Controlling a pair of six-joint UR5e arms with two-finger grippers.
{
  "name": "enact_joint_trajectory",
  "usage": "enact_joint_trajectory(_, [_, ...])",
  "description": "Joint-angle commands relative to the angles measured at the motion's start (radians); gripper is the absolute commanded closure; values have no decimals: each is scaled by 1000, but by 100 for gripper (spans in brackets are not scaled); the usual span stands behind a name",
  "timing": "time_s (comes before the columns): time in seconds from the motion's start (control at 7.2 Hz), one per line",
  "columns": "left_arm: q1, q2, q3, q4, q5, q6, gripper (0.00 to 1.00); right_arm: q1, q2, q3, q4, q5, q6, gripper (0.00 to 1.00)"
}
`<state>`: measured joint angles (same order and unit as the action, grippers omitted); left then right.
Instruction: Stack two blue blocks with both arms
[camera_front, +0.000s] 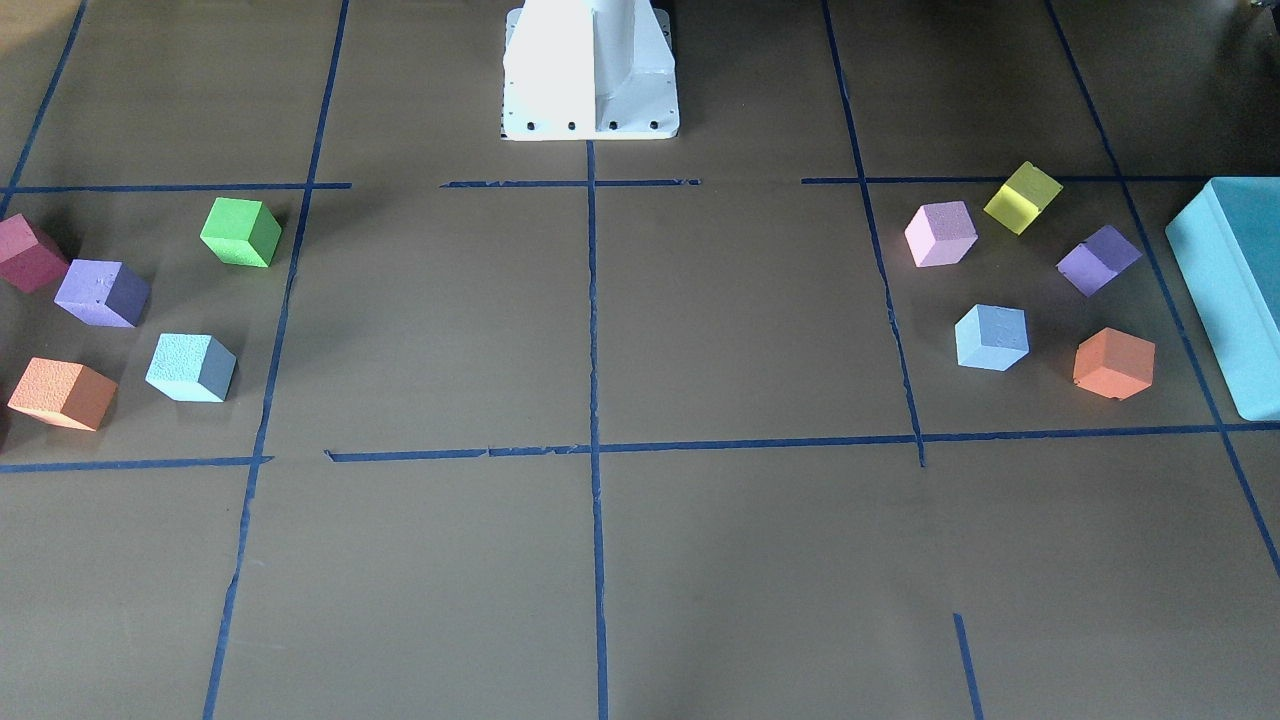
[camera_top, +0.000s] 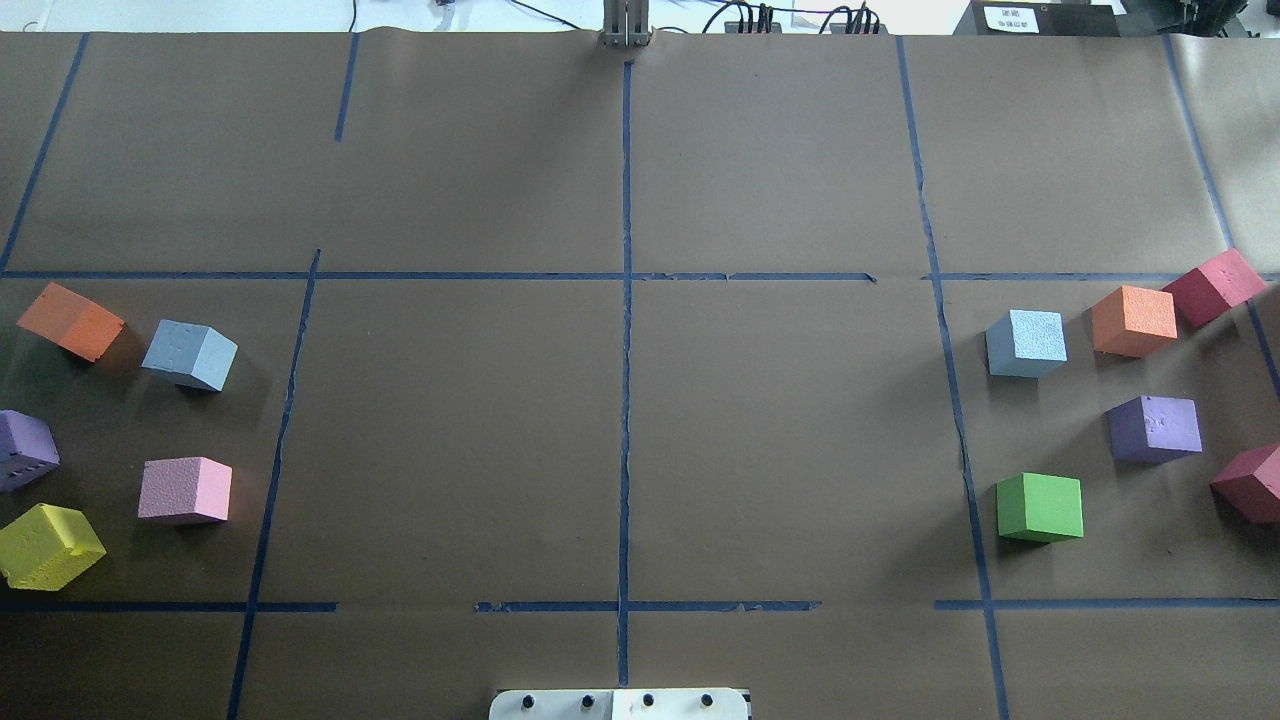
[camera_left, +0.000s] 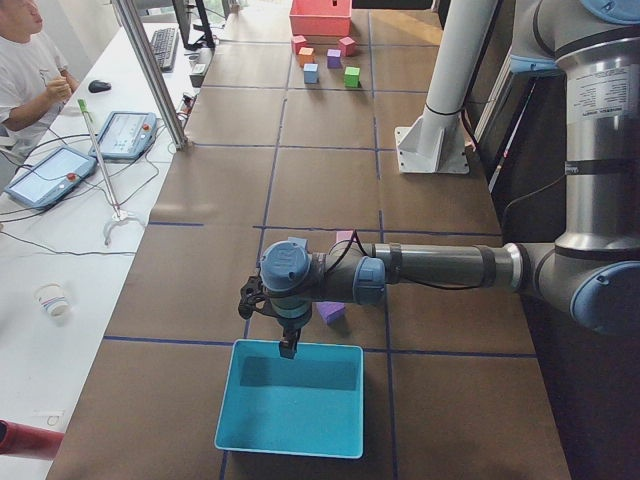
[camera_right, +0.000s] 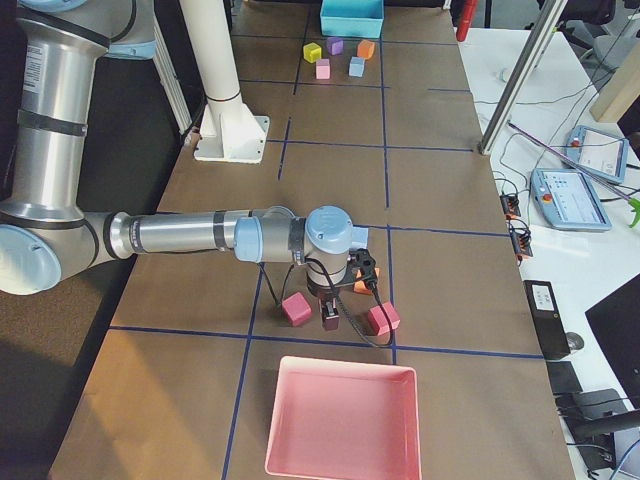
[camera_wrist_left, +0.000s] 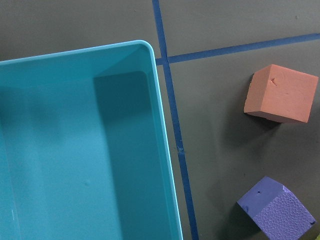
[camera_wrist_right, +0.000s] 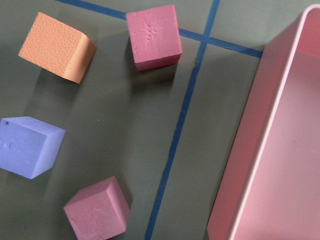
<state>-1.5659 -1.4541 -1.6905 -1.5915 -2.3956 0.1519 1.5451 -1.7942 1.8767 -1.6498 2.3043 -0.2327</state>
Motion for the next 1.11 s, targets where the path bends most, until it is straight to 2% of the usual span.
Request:
enact_joint_trajectory(0.0, [0,0,-8,-1,0,0,0,24,-14,-14,-1,-16,15,0])
enact_joint_trajectory(0.28, [1,4,-18,7,0,0,0,14,1,-5,1,6,26,0])
enact_joint_trajectory(0.42, [1,4,-17,5,0,0,0,-12,36,-5,1,79,68,0])
enact_joint_trajectory(0.56, [1,4,-17,1,0,0,0,-55,103,1,4,125,217,0])
enact_joint_trajectory(0.69, [1,4,-18,1,0,0,0,-133,181,19,4,122,384,0])
enact_joint_trajectory(0.97, [1,3,-27,-1,-10,0,0,-294,332,22,5,68,637,0])
